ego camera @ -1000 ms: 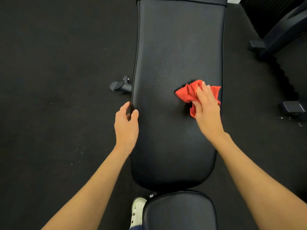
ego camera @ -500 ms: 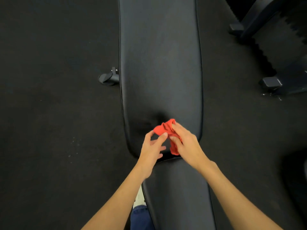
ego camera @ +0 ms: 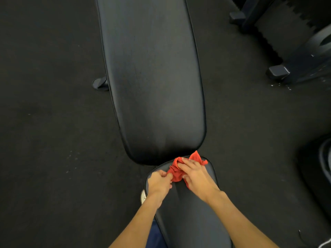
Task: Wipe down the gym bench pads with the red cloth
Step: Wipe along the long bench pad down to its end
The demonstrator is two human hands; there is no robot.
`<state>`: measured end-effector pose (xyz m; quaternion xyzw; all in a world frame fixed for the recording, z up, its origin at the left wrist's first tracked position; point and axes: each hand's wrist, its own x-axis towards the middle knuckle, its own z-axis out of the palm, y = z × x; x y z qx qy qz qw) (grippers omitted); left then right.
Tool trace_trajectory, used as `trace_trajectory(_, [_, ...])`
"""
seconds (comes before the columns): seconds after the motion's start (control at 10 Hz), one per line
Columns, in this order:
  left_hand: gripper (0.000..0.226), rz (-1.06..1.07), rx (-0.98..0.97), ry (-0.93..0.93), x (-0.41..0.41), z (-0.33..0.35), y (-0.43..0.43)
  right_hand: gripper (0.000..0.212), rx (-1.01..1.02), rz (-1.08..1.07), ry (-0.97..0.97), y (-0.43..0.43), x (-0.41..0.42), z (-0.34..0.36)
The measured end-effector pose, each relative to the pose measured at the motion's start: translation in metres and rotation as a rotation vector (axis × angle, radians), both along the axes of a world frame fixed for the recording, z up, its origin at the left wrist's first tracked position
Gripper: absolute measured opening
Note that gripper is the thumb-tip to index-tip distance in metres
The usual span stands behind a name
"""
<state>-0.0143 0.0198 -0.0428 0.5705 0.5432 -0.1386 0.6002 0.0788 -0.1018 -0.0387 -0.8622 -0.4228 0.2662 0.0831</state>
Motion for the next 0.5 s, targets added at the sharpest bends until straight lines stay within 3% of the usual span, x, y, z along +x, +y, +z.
trace_trajectory(0.2, [0.016,-0.152,0.092,0.018,0.000,0.002,0.007,0.053,-0.078,0.023,0.024,0.006,0.006,0.005])
trace_trajectory(0.4, [0.004,-0.218,0.059,0.015,-0.004,-0.001,0.017,0.056,-0.164,0.023,0.041,0.013,0.006,0.012])
trace_trajectory(0.5, [0.010,-0.247,0.096,0.022,-0.006,0.001,0.024,0.057,-0.211,-0.005,0.068,0.021,0.007,0.022])
